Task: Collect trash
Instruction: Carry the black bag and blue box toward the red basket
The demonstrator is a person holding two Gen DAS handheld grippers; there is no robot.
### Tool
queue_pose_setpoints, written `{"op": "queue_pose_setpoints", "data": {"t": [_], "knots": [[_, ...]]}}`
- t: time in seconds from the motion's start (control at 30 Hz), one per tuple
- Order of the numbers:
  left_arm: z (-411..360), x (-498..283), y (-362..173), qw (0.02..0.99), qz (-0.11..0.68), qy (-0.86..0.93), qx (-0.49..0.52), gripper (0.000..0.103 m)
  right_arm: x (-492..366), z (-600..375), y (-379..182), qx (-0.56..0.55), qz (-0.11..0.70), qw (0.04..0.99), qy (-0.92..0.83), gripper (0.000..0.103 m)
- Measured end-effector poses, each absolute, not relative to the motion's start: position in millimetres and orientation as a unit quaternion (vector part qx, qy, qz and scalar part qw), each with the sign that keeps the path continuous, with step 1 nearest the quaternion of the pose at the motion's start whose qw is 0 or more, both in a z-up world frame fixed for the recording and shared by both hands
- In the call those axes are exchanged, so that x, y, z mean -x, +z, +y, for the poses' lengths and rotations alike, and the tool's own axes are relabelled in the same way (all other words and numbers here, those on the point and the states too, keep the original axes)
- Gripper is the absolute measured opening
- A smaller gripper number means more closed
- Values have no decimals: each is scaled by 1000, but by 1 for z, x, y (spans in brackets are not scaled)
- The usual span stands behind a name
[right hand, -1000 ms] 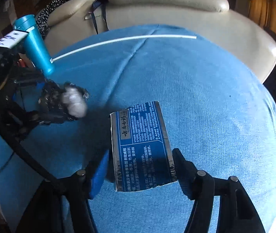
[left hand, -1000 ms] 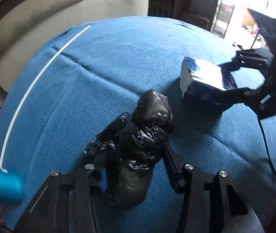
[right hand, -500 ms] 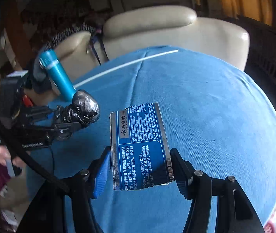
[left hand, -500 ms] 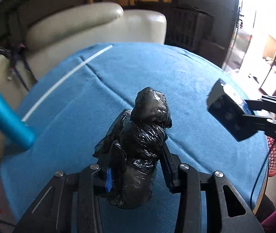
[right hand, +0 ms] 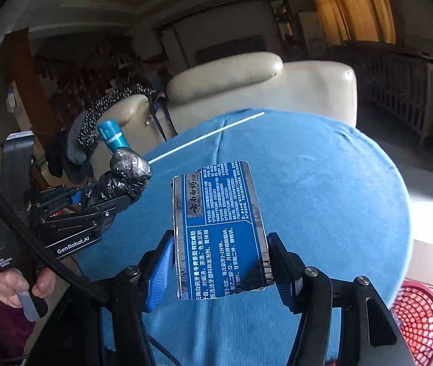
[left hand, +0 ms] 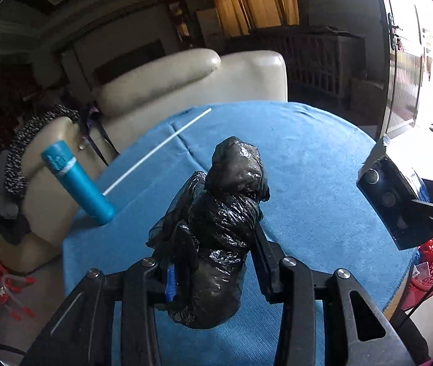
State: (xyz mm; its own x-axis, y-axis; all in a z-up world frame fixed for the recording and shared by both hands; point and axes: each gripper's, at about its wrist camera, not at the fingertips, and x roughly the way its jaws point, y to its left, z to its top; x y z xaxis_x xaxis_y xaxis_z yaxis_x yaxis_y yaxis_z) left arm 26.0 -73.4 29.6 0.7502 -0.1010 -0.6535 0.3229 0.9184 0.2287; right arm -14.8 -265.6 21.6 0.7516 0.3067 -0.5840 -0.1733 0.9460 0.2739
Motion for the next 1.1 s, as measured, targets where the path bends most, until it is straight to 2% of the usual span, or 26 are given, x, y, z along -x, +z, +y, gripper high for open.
{"op": "queue_pose_setpoints", "data": {"t": [0.5,1.1], "knots": [[-83,28,41,930,315,-88,-171,43,75,-276,34,-116,306,937,120,62],[-76,28,27,927,328,-65,-168,43,64,-272,24,-122,319,931,130,62]]}}
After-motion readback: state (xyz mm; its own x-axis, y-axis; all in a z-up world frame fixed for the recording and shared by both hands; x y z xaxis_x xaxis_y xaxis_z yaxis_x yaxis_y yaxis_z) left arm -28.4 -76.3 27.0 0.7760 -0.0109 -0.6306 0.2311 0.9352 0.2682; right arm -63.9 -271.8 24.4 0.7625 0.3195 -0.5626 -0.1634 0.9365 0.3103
